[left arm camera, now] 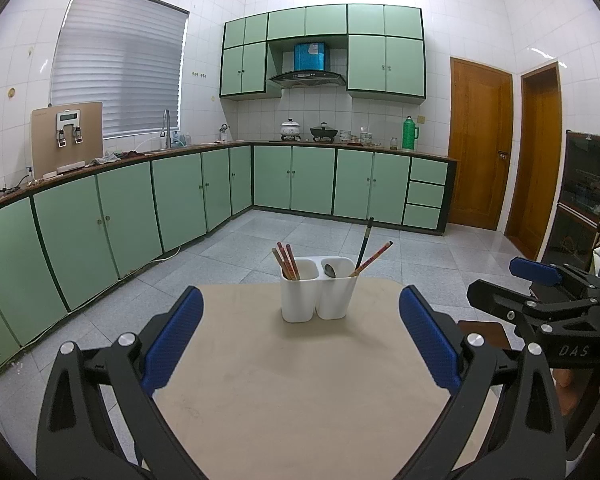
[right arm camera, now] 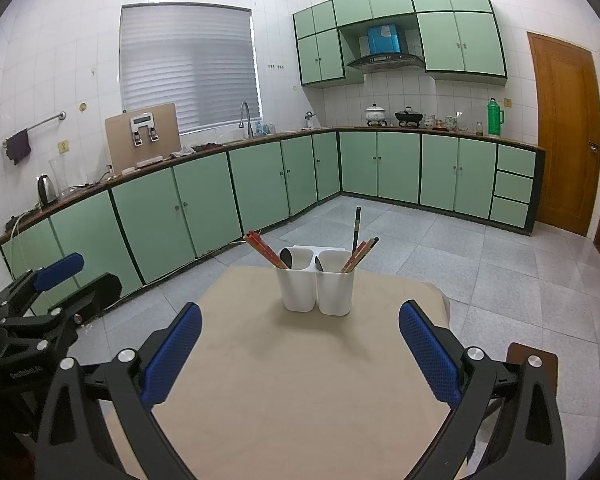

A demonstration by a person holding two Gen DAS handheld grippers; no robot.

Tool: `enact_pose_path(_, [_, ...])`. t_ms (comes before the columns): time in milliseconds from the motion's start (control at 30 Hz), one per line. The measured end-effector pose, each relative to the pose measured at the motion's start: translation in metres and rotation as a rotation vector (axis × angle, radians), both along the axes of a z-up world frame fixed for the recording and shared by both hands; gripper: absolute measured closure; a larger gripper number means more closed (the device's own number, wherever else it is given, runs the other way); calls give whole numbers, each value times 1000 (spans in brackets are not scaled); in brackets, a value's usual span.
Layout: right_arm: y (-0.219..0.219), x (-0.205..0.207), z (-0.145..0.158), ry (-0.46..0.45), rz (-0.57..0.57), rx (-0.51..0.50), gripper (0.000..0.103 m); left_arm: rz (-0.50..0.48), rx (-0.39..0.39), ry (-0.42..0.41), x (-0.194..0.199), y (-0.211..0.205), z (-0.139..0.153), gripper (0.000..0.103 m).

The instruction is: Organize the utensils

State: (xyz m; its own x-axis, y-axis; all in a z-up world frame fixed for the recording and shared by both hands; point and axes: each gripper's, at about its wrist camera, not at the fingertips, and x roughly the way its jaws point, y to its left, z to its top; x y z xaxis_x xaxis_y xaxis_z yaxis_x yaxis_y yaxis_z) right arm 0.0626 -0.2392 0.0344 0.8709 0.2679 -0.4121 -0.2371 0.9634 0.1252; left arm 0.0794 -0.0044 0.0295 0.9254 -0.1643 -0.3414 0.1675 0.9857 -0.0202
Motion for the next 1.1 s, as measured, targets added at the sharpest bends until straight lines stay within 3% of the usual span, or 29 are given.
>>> enact_pose_path(1100, [-3,1,-7,9,-8,1,6,-2,1,9,3,1,-6,8])
